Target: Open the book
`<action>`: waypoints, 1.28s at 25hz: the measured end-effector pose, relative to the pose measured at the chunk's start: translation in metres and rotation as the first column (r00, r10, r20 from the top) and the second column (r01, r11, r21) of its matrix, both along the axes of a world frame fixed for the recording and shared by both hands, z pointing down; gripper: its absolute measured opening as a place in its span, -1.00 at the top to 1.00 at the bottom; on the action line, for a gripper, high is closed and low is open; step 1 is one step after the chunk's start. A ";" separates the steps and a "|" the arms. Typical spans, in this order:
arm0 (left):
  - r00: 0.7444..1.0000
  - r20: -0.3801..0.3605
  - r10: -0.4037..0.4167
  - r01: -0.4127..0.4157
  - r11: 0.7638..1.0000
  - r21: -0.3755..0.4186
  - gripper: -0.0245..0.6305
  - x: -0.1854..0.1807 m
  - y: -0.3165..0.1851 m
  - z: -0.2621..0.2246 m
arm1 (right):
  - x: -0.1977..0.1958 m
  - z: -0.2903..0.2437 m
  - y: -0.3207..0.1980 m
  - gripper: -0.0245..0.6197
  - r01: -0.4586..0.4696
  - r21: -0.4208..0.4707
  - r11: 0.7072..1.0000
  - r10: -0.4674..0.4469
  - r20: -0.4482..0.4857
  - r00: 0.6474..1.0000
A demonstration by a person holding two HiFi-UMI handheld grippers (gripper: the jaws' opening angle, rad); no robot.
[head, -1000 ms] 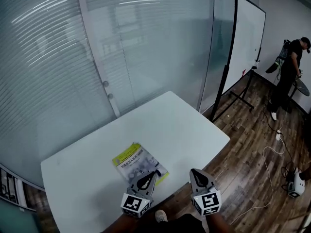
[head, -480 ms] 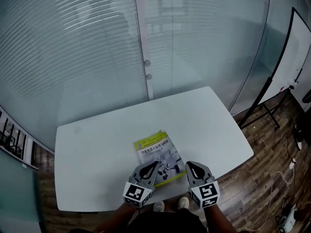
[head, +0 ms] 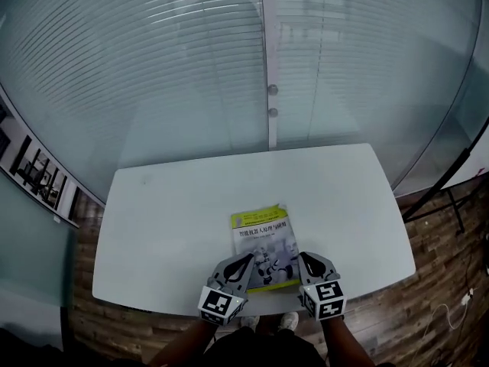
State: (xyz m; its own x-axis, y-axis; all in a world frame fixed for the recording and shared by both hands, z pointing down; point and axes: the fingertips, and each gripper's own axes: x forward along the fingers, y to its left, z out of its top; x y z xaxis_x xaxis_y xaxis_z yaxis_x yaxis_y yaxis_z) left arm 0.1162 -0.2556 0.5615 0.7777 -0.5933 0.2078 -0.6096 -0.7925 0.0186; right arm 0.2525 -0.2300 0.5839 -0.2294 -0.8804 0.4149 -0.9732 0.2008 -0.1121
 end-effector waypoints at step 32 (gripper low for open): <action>0.952 -0.001 -0.305 0.304 0.952 0.040 0.89 -0.102 0.005 -0.007 | -0.006 0.080 -0.039 0.47 0.144 -0.455 0.879 -0.077 0.162 0.984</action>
State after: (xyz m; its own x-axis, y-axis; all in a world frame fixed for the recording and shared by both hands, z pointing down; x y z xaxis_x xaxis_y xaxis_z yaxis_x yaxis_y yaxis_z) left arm 0.0143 -0.2505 0.5542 0.5578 -0.8096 0.1828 -0.8221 -0.5693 -0.0124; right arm 0.2463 -0.2685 0.6636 -0.3970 -0.5606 0.7267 -0.9164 0.1984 -0.3475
